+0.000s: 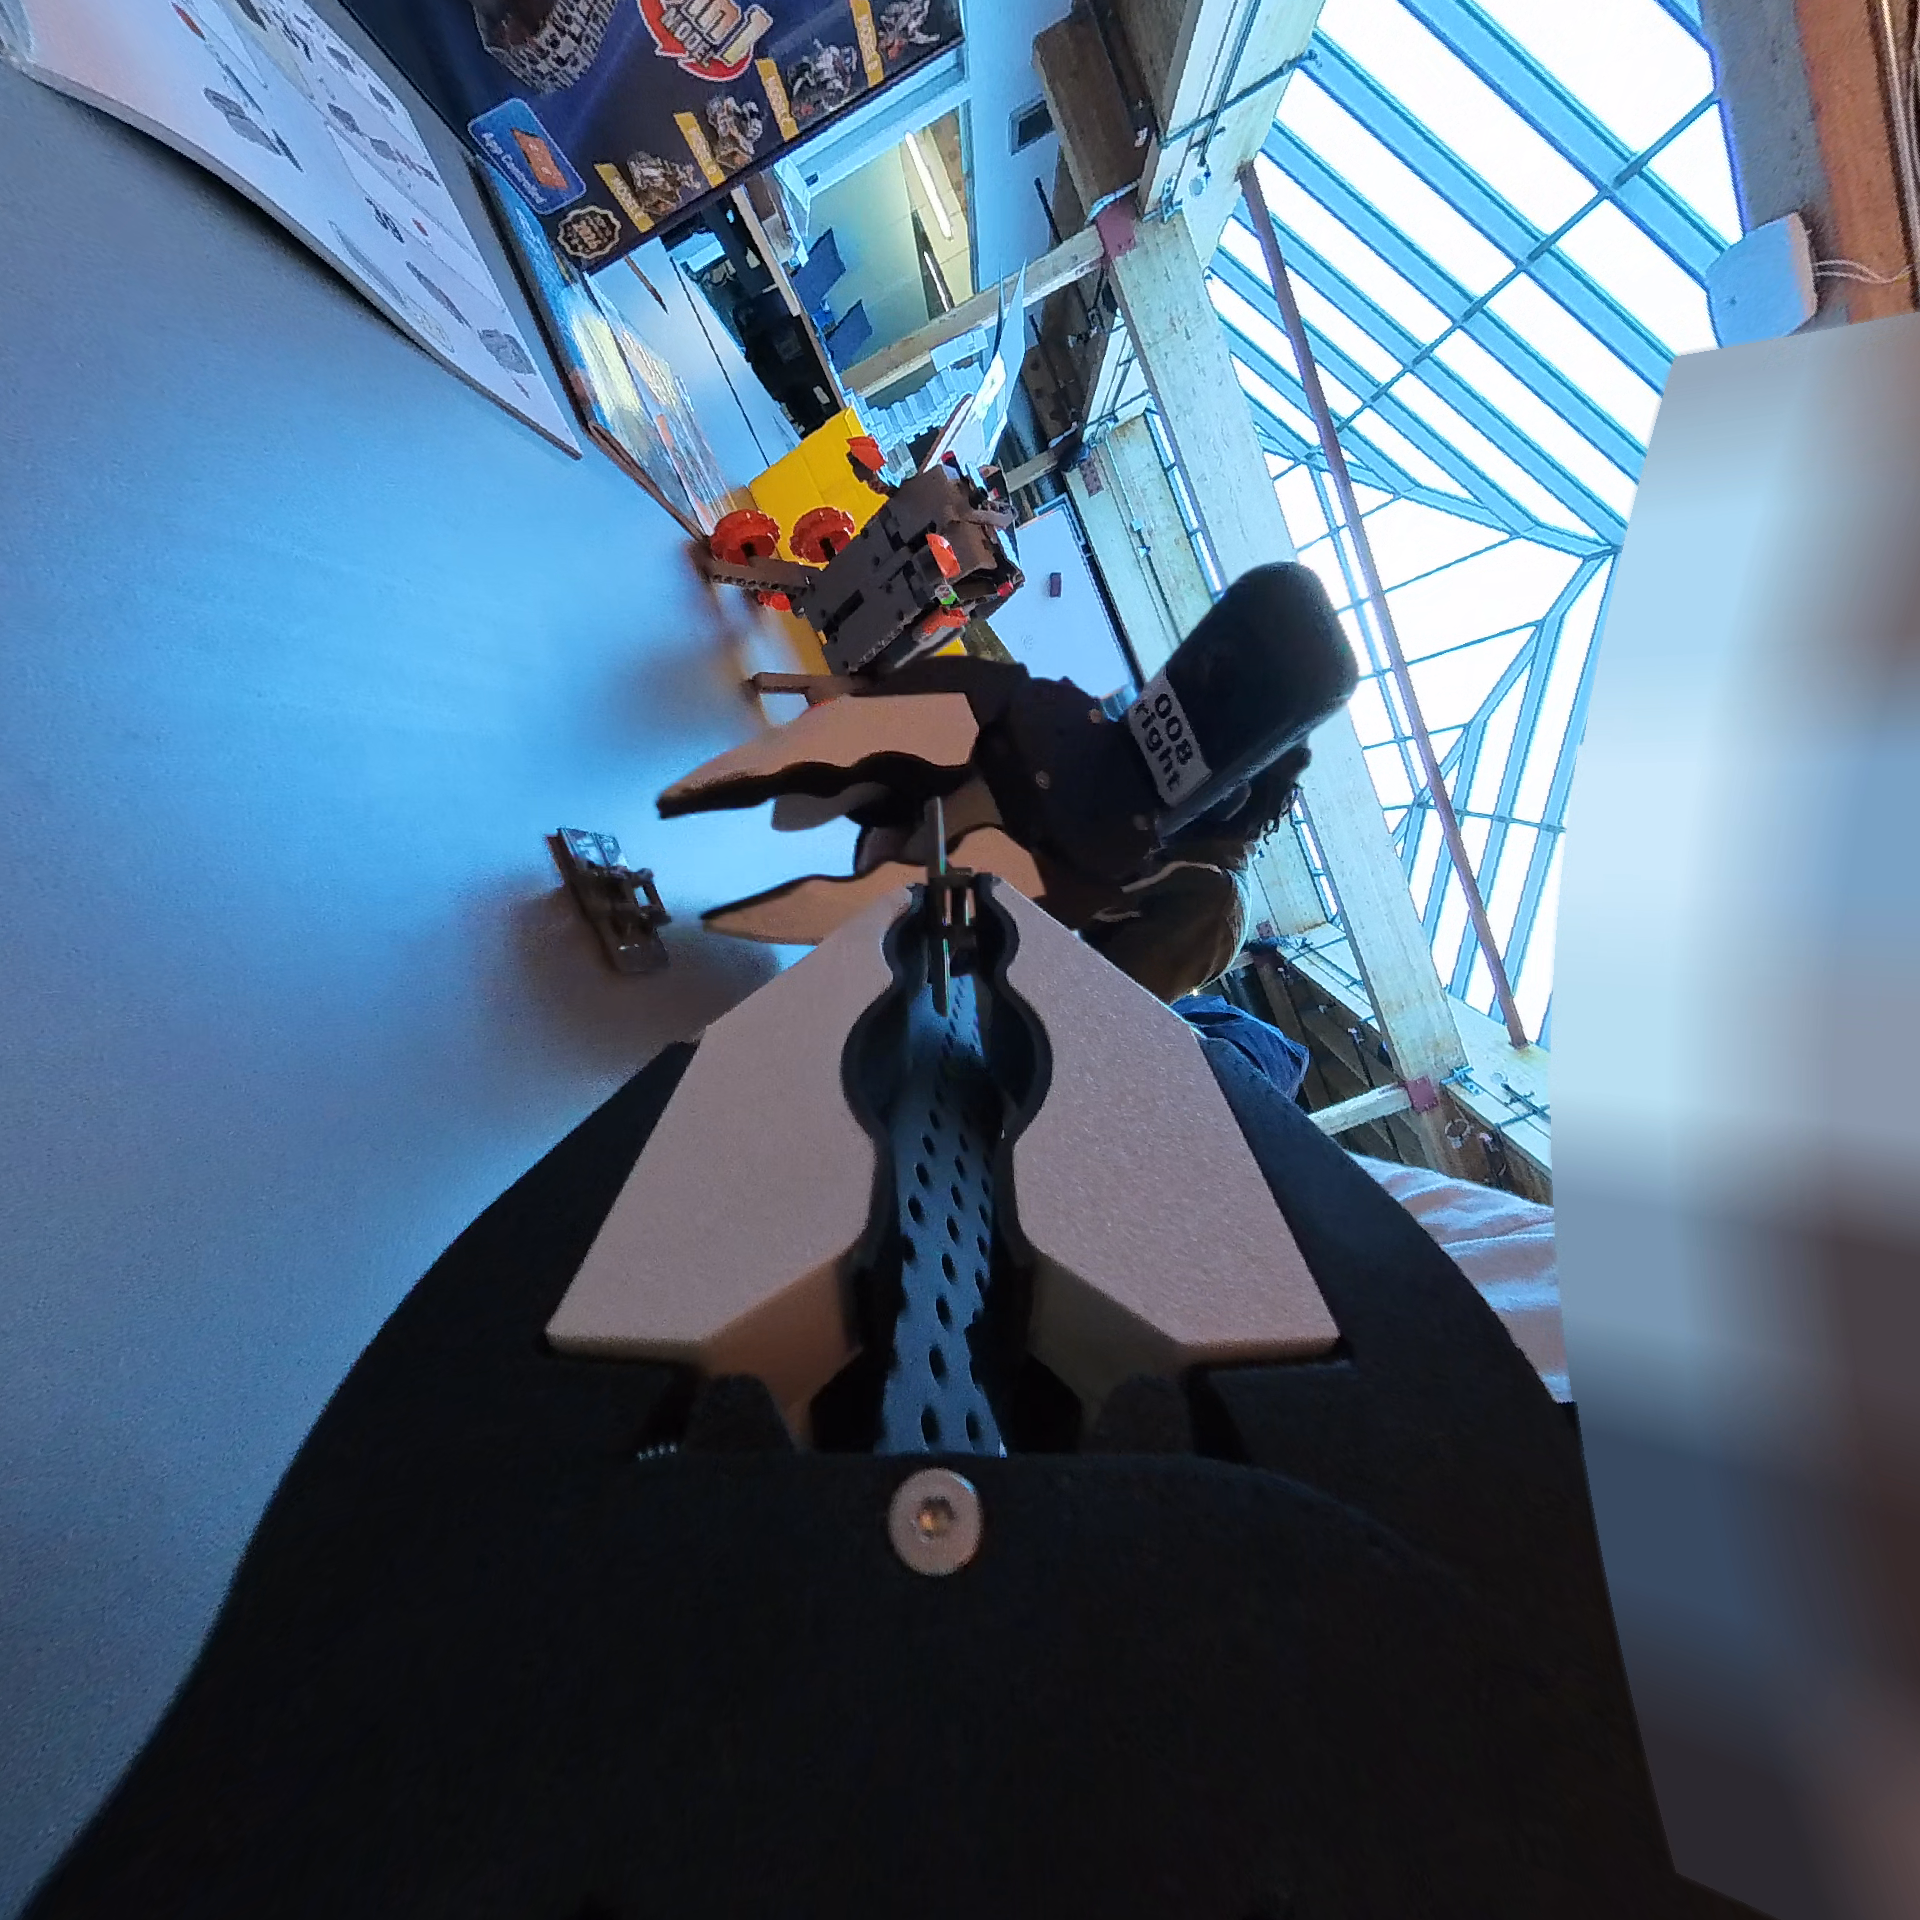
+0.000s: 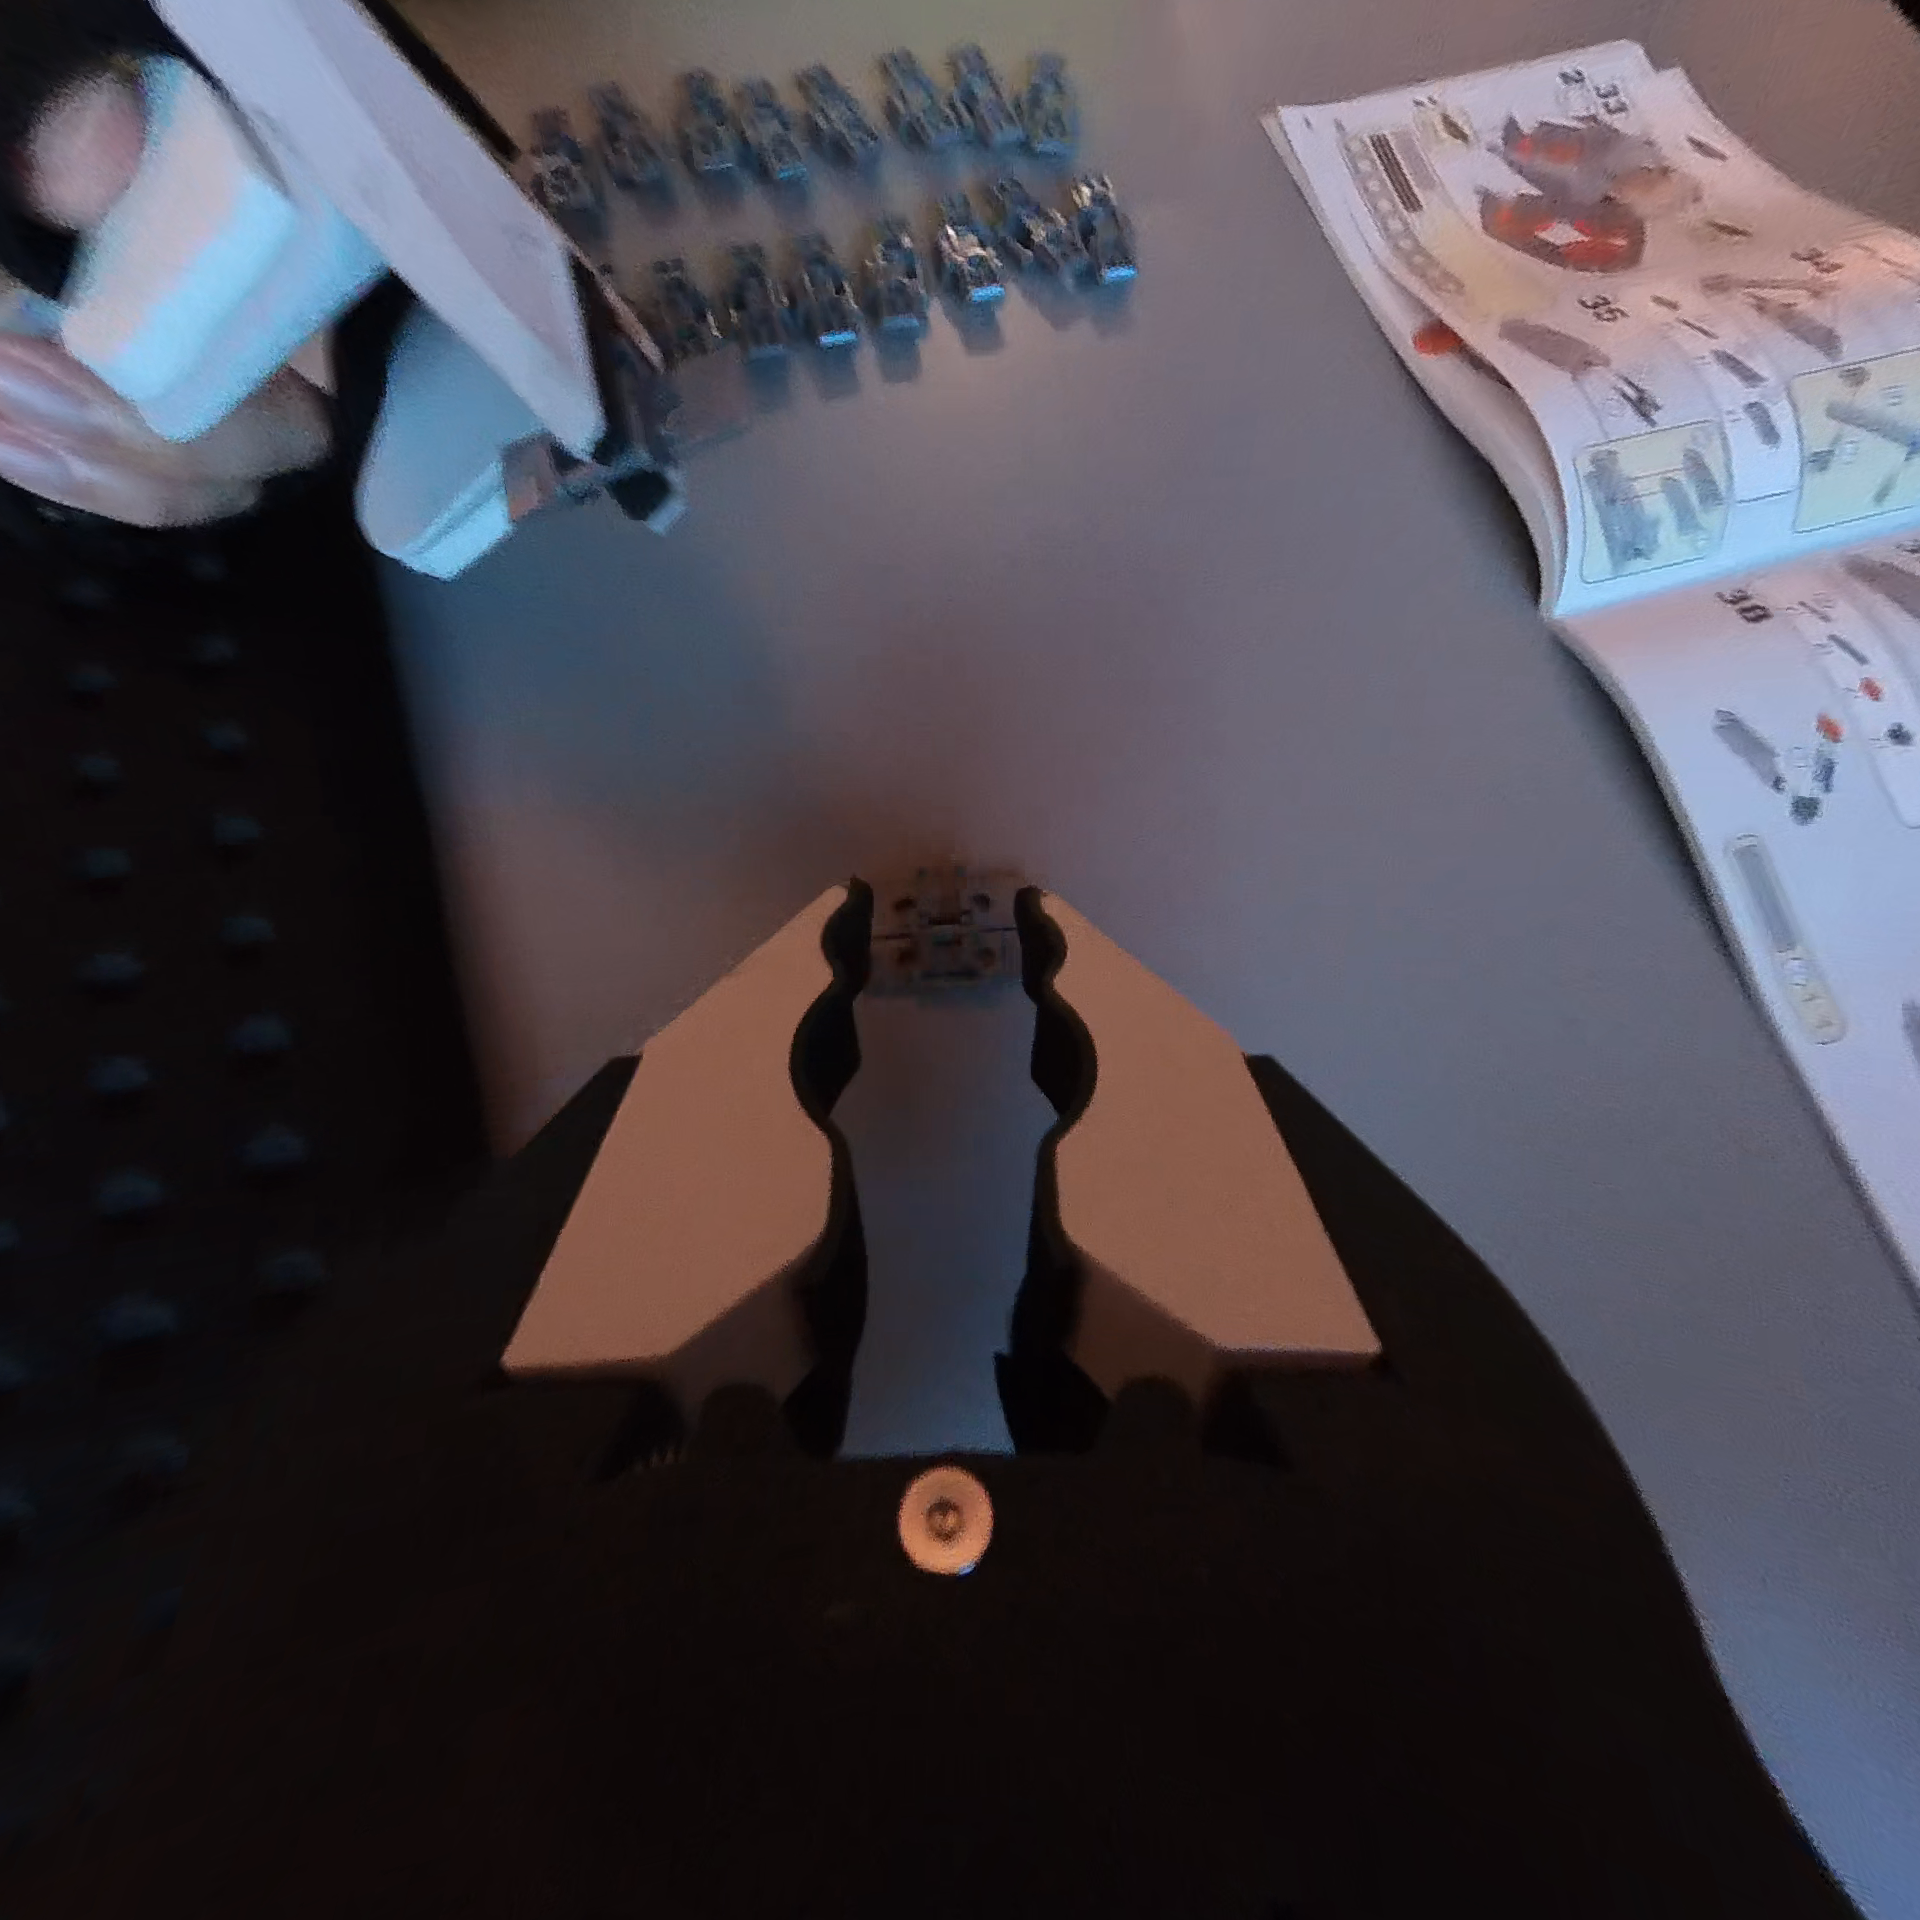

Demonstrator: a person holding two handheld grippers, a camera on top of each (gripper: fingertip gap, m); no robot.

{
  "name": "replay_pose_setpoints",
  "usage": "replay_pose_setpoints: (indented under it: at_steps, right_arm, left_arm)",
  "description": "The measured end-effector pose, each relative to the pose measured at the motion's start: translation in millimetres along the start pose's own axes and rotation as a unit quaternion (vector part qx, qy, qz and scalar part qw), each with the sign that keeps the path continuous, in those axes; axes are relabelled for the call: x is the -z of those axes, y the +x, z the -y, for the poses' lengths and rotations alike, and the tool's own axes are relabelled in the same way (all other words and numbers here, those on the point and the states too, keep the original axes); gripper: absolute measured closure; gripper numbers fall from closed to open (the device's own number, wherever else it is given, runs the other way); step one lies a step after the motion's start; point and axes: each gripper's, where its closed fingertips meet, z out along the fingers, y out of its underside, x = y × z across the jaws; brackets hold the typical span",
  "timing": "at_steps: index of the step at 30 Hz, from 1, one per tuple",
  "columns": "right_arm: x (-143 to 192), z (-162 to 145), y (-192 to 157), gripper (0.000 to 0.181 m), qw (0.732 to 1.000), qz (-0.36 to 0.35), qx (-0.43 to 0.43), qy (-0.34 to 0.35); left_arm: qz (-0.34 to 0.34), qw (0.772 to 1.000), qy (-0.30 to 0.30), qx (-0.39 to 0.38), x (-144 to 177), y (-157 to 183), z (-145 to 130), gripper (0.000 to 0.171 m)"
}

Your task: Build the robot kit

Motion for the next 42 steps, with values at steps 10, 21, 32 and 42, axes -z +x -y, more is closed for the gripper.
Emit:
replay_pose_setpoints:
  at_steps: [10,21,32,42]
  right_arm:
    - [-14.5,-9.6,-3.0,0.168,0.999,0.04,-0.008,0.004]
    - [9.7,31.0,-20.1,0.17,0.995,0.041,0.043,0.082]
    - [10.3,57.8,-24.4,0.17,0.993,0.02,0.087,0.075]
    - [5.6,53.4,-24.9,0.17,0.994,0.022,0.074,0.072]
  left_arm:
    - [0.005,1.0,0.007,0.009,1.2,-2.7,2.4,0.166]
    - [0.023,0.998,0.021,0.046,3.4,-14.0,8.6,0.167]
    - [0.043,0.997,0.025,0.052,2.2,-19.9,11.0,0.164]
    - [0.05,0.998,0.011,0.043,-3.7,-19.1,7.4,0.165]
